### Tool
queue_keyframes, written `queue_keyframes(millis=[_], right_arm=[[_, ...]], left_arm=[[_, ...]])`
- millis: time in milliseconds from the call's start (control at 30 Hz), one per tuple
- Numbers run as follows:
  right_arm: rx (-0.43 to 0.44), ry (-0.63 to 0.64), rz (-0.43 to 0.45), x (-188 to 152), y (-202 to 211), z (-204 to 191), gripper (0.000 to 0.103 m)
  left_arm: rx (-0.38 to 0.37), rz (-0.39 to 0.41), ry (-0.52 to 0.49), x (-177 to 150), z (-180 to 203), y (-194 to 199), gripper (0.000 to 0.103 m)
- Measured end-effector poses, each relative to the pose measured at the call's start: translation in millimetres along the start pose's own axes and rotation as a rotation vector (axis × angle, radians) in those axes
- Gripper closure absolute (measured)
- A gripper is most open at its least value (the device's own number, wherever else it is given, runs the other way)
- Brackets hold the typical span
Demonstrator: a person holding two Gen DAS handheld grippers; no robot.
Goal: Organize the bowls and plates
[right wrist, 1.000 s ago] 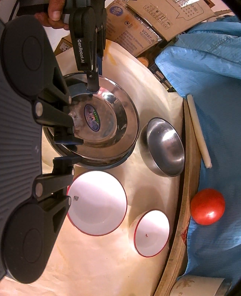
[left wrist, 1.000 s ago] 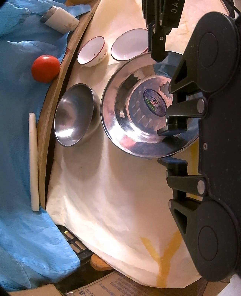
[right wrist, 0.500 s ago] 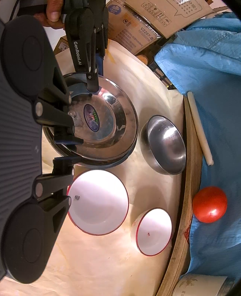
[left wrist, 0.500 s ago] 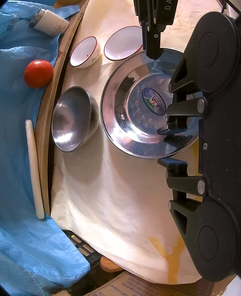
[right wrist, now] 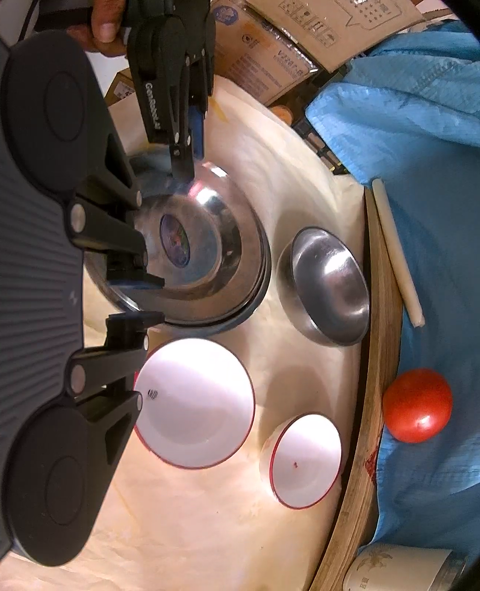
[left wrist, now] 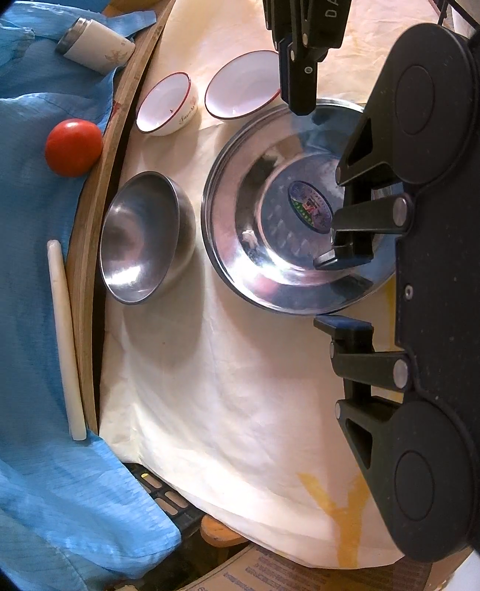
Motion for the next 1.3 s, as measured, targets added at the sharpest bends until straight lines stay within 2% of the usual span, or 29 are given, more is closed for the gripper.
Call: queue_keyframes(millis=[267, 367, 400, 433, 500, 667, 733, 833, 933, 1033, 1133, 1300], right_arm=[[-0.001, 0.001, 0.012, 2, 0, -2, 0.088], [-0.005, -0.002, 0.022, 3, 0, -3, 0.083], [-0.008, -0.004, 0.028, 4, 1, -3, 0.08], [-0.011, -0.005, 0.033, 4, 1, -4, 0.072], [-0.017, -0.004, 0.044, 6, 2, -6, 0.062], [-0.017, -0.013, 0.062, 11, 2, -7, 0.051], [-0.021, -0.022, 0.07, 13, 2, -7, 0.037], [-0.027, -0.044, 0.087, 16, 2, -6, 0.023], [-0.031, -0.064, 0.099, 20, 1, -7, 0.016], [-0.038, -0.08, 0.105, 25, -2, -8, 0.008], [-0.053, -0.095, 0.119, 30, -4, -10, 0.001], [-0.086, -0.122, 0.128, 38, -8, -10, 0.001]], left_arm=[[-0.005, 0.02, 0.003, 2, -3, 3, 0.075], [-0.011, 0.032, 0.01, 4, -7, 4, 0.066], [-0.014, 0.035, 0.011, 5, -9, 5, 0.063], [-0.015, 0.039, 0.01, 6, -10, 5, 0.058], [-0.018, 0.05, 0.013, 8, -13, 6, 0.048], [0.004, 0.068, 0.035, 14, -23, 6, 0.029], [0.015, 0.072, 0.054, 17, -28, 6, 0.023], [0.032, 0.086, 0.071, 21, -35, 5, 0.014], [0.039, 0.103, 0.066, 27, -41, 5, 0.011], [0.041, 0.108, 0.065, 32, -46, 3, 0.003], [0.036, 0.12, 0.075, 37, -52, 1, 0.003], [0.013, 0.136, 0.091, 48, -62, -5, 0.002]])
Point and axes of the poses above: each gripper's, at about its wrist camera, not at the fingertips, and y roughly against the way its jaws point, z to its right, x to its top, the point moved 1 cm from there along -y, roughly the way its jaws point, and after that the axes turned 12 degrees about -y, right-handed, at the moved point
